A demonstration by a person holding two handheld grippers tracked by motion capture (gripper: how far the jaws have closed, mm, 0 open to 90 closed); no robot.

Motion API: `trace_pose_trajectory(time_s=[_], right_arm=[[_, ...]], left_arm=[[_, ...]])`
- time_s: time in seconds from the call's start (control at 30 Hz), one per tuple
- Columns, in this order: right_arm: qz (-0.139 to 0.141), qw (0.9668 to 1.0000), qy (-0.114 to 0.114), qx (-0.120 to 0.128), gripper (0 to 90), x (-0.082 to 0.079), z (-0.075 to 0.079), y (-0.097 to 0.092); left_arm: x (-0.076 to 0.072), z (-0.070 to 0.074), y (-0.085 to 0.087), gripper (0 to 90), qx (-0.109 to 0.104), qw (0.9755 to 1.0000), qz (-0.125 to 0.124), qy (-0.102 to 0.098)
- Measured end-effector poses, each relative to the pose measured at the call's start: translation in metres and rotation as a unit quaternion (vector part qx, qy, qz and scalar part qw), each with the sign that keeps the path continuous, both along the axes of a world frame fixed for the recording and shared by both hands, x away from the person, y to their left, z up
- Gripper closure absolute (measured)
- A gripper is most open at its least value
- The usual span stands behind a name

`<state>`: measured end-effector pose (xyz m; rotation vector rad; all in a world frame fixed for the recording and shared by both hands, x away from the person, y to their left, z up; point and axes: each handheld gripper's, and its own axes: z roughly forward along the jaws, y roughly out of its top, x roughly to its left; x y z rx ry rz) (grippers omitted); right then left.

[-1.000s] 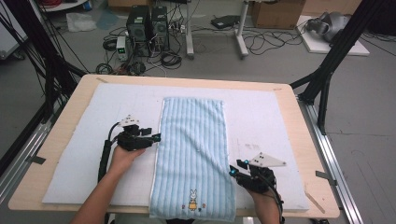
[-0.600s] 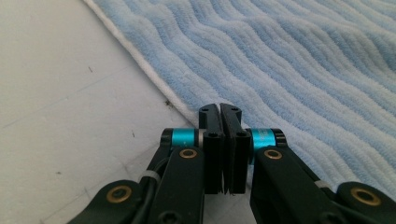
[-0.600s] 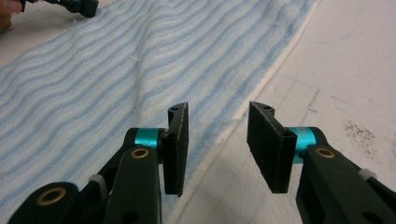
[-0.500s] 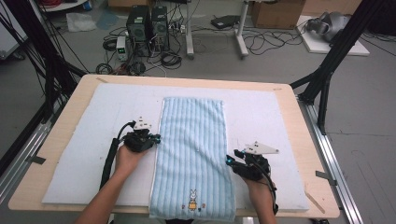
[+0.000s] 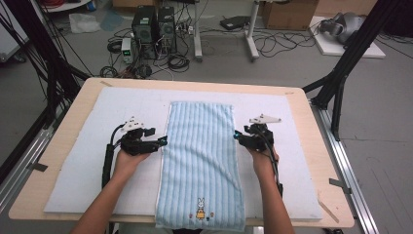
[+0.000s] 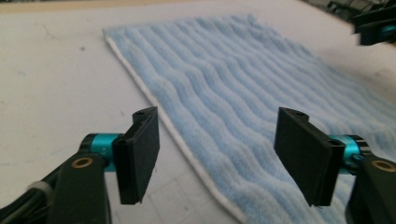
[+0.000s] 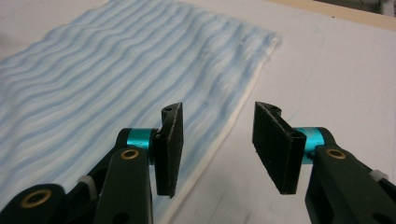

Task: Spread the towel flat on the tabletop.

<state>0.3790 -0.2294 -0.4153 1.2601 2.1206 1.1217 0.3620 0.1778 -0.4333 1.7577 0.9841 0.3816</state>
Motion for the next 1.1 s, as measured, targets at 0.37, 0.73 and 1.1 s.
trace_pose_trajectory(time_s=[0.37, 0.73, 1.1], right_arm=[[-0.016, 0.9986, 0.045, -0.022, 60.6, 0.069, -0.021, 0.011], [-0.026, 0.9949, 0.051, -0.083, 88.0, 0.094, -0.026, 0.025], [-0.043, 0.9976, 0.024, -0.050, 58.7, 0.087, -0.015, 0.020]], left_arm=[[0.003, 0.007, 0.006, 18.9, -0.027, 0.9993, -0.024, -0.005], [0.016, 0.011, 0.016, 20.0, -0.012, 0.9999, -0.006, 0.007], [0.036, 0.009, 0.010, 32.0, 0.009, 0.9996, 0.025, 0.012]])
